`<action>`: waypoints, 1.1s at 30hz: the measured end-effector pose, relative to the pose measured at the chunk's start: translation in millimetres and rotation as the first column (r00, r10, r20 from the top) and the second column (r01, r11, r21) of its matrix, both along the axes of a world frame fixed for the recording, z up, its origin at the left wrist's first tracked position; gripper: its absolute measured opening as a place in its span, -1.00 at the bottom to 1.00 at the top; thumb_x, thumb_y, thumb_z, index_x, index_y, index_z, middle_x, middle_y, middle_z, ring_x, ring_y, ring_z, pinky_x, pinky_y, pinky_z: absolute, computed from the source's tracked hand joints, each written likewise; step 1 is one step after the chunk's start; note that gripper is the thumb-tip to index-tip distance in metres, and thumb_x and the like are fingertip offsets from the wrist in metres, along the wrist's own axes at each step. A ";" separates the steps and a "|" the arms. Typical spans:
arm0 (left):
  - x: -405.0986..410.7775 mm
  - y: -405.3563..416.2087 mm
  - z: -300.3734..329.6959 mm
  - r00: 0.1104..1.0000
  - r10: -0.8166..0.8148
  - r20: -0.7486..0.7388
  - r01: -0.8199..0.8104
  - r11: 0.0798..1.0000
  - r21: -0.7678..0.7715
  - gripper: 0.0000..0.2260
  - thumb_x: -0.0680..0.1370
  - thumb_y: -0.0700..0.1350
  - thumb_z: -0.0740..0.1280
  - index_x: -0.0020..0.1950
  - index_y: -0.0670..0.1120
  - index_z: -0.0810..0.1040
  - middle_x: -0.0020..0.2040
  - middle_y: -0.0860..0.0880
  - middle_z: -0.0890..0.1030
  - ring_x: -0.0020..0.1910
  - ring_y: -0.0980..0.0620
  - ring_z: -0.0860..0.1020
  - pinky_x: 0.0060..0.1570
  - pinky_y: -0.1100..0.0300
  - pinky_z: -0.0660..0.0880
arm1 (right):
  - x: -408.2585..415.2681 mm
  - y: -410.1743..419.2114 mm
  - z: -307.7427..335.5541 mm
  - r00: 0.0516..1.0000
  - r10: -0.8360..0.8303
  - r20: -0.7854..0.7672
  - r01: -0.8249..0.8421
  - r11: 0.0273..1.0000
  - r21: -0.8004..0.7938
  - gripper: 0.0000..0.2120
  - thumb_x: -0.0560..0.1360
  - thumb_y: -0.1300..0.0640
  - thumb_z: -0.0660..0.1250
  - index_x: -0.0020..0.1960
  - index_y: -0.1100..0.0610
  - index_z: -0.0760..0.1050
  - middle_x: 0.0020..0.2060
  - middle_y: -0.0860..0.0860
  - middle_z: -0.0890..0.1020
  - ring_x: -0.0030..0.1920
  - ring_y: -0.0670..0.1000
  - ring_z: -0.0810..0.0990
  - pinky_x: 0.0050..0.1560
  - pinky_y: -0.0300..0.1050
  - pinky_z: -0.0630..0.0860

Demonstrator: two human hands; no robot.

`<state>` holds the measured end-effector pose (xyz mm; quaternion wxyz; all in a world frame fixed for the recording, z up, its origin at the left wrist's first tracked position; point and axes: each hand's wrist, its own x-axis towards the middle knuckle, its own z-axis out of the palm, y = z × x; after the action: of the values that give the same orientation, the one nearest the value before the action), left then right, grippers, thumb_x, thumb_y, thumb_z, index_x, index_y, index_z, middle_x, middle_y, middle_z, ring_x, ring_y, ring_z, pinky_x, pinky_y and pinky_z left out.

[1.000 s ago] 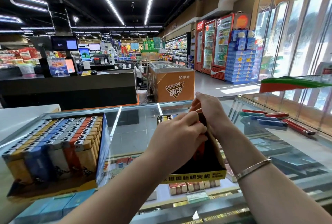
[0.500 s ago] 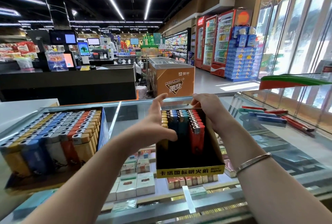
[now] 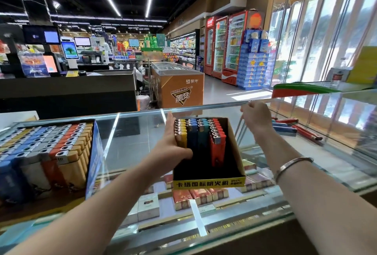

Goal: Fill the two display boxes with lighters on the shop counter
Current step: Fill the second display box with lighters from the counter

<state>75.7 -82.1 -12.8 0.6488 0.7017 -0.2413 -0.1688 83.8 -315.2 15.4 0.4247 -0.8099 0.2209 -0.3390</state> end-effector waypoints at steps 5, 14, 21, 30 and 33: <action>-2.8 -6.0 -3.2 0.999 0.041 -0.030 -0.042 0.999 -0.022 -0.03 0.39 -0.44 0.32 0.49 0.20 -0.20 0.01 0.01 0.40 -0.14 -0.06 0.64 -0.30 0.20 0.56 | -13.5 -57.2 -10.7 0.901 -0.262 -0.345 0.078 0.881 -0.467 -0.78 0.52 0.27 0.16 0.12 0.26 0.47 -0.03 0.21 0.58 -0.05 0.21 0.55 -0.01 0.10 0.53; -5.9 -11.5 -4.5 0.995 0.091 0.050 -0.088 0.995 -0.055 -0.10 0.40 -0.47 0.29 0.51 0.12 -0.09 -0.03 0.01 0.43 -0.20 -0.01 0.63 -0.34 0.24 0.55 | -11.3 -78.0 -36.6 0.769 -0.425 -0.477 -0.038 0.715 -0.698 -0.79 0.57 0.13 0.18 0.16 0.17 0.46 0.08 0.10 0.54 0.08 0.16 0.52 0.02 0.02 0.43; 0.2 -9.3 -7.4 0.997 0.072 0.016 -0.071 0.996 -0.050 -0.11 0.40 -0.43 0.31 0.48 0.19 -0.05 0.06 -0.07 0.44 -0.07 -0.12 0.61 -0.30 0.22 0.56 | -3.6 -75.6 -36.6 0.807 -0.418 -0.417 -0.048 0.657 -0.752 -0.79 0.55 0.19 0.22 0.14 0.19 0.51 0.06 0.12 0.48 0.06 0.19 0.50 -0.03 0.00 0.45; 6.4 -8.5 -10.6 0.998 0.066 0.003 -0.065 0.995 -0.071 -0.13 0.38 -0.44 0.32 0.42 0.28 0.03 0.02 -0.07 0.49 -0.16 -0.01 0.66 -0.29 0.19 0.57 | 1.1 -74.5 -31.8 0.792 -0.343 -0.505 -0.142 0.702 -0.698 -0.78 0.55 0.28 0.09 0.15 0.16 0.40 0.05 0.16 0.50 0.05 0.16 0.48 -0.02 -0.01 0.42; 6.6 -7.6 -10.7 0.998 0.059 -0.010 -0.059 0.996 -0.070 -0.14 0.39 -0.43 0.32 0.42 0.27 0.04 0.04 -0.07 0.48 -0.11 -0.08 0.64 -0.28 0.18 0.57 | 5.1 -74.6 -31.7 0.769 -0.381 -0.514 -0.185 0.637 -0.749 -0.79 0.54 0.26 0.16 0.15 0.19 0.45 0.02 0.12 0.50 0.05 0.16 0.50 0.01 -0.02 0.44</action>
<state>82.3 -89.7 -23.5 0.6786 0.6847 -0.2238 -0.1436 88.9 -389.8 -16.3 -0.0790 -0.9605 0.2320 -0.1315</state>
